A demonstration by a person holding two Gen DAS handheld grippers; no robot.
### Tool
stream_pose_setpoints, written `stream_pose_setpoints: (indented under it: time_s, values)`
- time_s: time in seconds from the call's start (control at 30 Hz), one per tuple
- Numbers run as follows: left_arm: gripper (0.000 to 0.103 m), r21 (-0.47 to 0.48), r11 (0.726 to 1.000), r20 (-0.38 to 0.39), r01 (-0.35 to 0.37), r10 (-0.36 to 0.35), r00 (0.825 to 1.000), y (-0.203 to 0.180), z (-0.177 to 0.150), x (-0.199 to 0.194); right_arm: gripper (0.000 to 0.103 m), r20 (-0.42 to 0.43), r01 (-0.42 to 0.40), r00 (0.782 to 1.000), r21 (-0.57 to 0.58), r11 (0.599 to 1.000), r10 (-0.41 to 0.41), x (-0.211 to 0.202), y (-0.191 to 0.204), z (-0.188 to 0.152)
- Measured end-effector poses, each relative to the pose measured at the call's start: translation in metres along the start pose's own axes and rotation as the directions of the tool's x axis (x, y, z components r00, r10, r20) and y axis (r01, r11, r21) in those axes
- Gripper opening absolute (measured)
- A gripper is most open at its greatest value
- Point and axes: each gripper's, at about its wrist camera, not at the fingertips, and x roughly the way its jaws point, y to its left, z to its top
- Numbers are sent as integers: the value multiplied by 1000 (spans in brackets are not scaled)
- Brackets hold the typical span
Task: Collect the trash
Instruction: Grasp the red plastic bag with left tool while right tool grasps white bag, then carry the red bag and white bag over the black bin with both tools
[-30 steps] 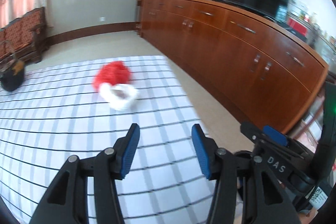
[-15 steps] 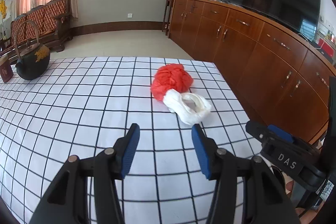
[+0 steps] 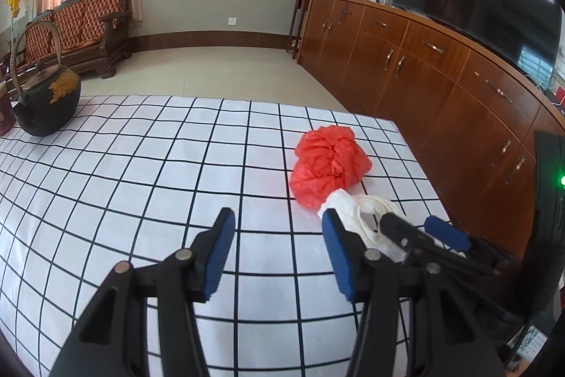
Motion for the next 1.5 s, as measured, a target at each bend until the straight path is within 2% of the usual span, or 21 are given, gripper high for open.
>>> stream_pose_setpoints:
  time_s: [0.1,0.17,0.2,0.3,0.37,0.4,0.67,0.8,0.9,1.0,1.27,1.3,1.43,1.5]
  values:
    - [53,4,1000,-4,-3,3,1000,-2,2,4,65,-23,1,1000,-8,1000,-1,12,2,-3]
    - [53,8,1000,-5,-5,5,1000,-3,3,7,59,-36,3,999,-12,1000,-4,18,1,-4]
    - [53,9,1000,-7,-4,4,1000,-3,3,8,48,-45,0,999,-14,1000,-1,19,1,-4]
    - [53,10,1000,-13,-1,1,1000,-3,4,11,37,-61,-16,998,-28,999,14,25,2,-6]
    - [53,8,1000,-17,3,-3,1000,-5,5,14,17,-68,-38,997,-29,999,36,25,1,-7]
    - [53,7,1000,-19,5,-5,1000,-6,5,15,12,-64,-45,997,-14,999,44,24,-2,-7]
    - [53,27,999,-38,41,-40,998,-23,14,29,12,17,2,1000,54,999,-3,13,-30,15]
    - [53,53,996,-56,65,-62,997,-34,27,39,12,30,4,1000,105,994,-7,16,-45,33]
    - [53,86,995,-55,52,-48,997,-45,39,49,12,49,8,999,117,993,-13,16,-50,45]
    - [62,90,995,-86,31,-23,996,-51,47,64,12,66,18,997,124,992,-26,17,-54,53]
    - [63,98,995,-166,17,-1,986,-45,30,93,12,33,17,999,146,989,-22,33,-61,57]
    - [61,95,995,-162,23,-8,987,-43,31,92,12,26,18,999,144,989,-22,36,-60,57]
    - [42,78,996,-148,43,-31,988,-37,32,87,12,5,13,1000,143,990,-14,47,-59,56]
    - [37,77,996,-137,48,-37,990,-37,31,82,12,5,5,1000,142,990,-5,47,-57,55]
